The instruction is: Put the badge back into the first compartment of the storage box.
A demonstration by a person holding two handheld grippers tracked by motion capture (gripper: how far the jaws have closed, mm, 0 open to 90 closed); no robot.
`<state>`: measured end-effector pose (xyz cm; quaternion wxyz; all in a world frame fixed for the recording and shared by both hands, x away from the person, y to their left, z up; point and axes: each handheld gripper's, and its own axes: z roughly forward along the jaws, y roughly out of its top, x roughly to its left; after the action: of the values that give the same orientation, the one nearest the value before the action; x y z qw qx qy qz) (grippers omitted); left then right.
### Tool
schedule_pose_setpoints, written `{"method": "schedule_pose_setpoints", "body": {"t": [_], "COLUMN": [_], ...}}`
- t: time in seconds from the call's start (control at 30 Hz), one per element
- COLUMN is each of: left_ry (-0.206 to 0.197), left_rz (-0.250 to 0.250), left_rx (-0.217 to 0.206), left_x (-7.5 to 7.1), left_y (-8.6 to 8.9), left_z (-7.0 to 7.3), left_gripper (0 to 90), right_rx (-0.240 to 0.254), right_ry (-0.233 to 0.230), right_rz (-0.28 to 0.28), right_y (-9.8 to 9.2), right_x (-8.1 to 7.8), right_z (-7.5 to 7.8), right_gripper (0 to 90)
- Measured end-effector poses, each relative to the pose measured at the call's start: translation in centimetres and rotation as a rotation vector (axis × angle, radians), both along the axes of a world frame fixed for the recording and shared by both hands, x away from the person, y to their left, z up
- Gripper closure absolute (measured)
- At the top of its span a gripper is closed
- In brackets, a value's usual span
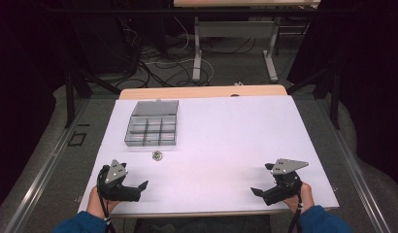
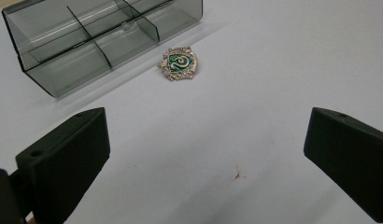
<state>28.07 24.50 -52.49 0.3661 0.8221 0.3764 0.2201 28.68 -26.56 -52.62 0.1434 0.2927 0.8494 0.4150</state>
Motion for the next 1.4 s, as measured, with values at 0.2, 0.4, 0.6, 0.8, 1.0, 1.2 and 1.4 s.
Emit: {"method": "schedule_pose_setpoints", "body": {"t": [0.2,0.4,0.6,0.8,1.0,1.2,1.4], "left_ry": [-0.003,-0.001,0.009,0.005,0.010,0.003,0.014], "left_rz": [0.002,0.003,-0.002,-0.001,0.005,0.015,0.014], "left_rx": [0.003,0.007,0.015,0.017,0.011,0.007,0.014], "left_x": [0.1,0.4,0.8,1.4,1.9,2.5,3.2], "left_y": [-0.1,-0.2,-0.6,-1.3,-1.3,-1.7,-2.0], "left_z": [0.0,0.0,-0.1,-0.2,-0.2,-0.4,-0.5], "left_gripper": [0.4,0.5,0.7,0.7,0.5,0.4,0.4], "right_rx": [-0.002,0.005,0.005,0.006,0.013,-0.001,-0.006], "right_ry": [0.000,0.014,0.006,0.012,0.017,0.016,0.022], "right_rz": [0.000,-0.010,-0.008,-0.008,-0.011,0.000,-0.006], "right_y": [0.0,0.0,0.0,0.0,0.1,0.1,0.1], "right_x": [0.1,0.0,0.1,0.1,0.1,0.3,0.3], "right_z": [0.0,0.0,-0.1,-0.1,-0.2,-0.2,-0.2], "right_gripper": [0.0,0.0,0.0,0.0,0.0,0.0,0.0]}}
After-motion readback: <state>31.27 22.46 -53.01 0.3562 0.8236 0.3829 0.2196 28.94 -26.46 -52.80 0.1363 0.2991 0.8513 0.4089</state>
